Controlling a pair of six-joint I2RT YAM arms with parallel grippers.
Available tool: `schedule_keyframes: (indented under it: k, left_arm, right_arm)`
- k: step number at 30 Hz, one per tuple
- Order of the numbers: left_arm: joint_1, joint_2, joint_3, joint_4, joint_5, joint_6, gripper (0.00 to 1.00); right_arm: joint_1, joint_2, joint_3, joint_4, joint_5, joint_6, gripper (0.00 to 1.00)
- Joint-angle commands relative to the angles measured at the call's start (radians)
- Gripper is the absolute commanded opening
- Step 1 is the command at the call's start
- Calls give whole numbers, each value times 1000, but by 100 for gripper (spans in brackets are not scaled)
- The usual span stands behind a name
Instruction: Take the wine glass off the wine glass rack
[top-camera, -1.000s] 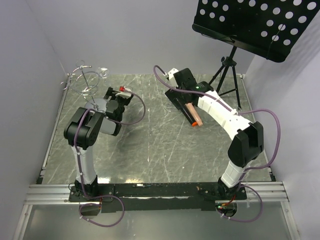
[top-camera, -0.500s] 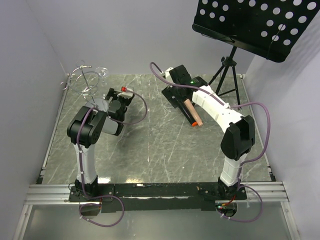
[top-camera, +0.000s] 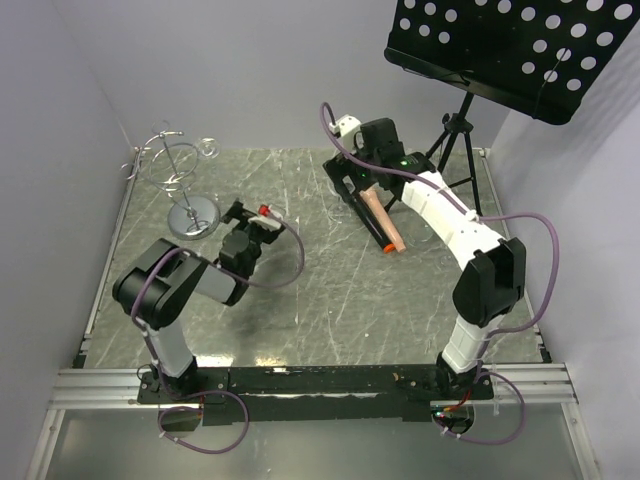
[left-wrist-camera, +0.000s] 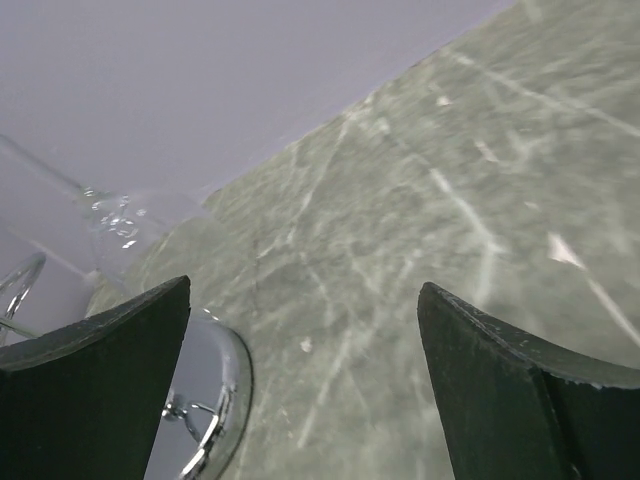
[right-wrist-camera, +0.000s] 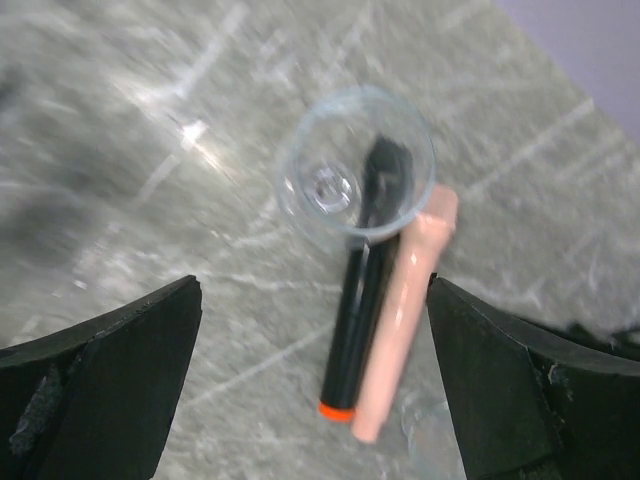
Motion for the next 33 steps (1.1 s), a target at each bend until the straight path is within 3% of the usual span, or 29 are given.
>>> schedule_keyframes:
  k: [1, 5, 7, 9, 11, 13, 15, 21, 25, 29, 33]
  left_arm:
    - [-58, -133, -108, 425, 28, 21, 100]
    - [-73, -355, -192, 195, 37, -51, 100]
    - [-61, -486, -183, -95, 86, -121, 100]
    - [2, -701, -83, -529, 295, -299, 99]
    - [66, -800, 54, -843, 543, -384, 98]
    - [73, -828, 209, -1157, 588, -366, 100]
    - [103, -808, 360, -1334, 515, -350, 100]
    - [543, -656, 686, -1455, 681, -484, 97]
    - [747, -515, 844, -1479, 885, -600, 93]
    - [824, -420, 919, -1478, 1072, -677, 92]
    - [837, -378, 892, -1400, 1076, -715, 89]
  right_arm:
    - [0, -74, 2, 166, -169, 17, 100]
    - [-2, -75, -4, 224, -198, 54, 100]
    - [0, -78, -13, 241, -206, 76, 100]
    - [-2, -94, -37, 262, -214, 97, 100]
    - [0, -109, -60, 282, -217, 119, 100]
    - [0, -130, -87, 299, -232, 125, 100]
    - [0, -152, -119, 316, -261, 116, 100]
    - [0, -193, -173, 364, -258, 137, 100]
    - [0, -216, -208, 384, -249, 152, 100]
    - [0, -247, -257, 390, -250, 157, 100]
    - [0, -269, -301, 396, -252, 169, 100]
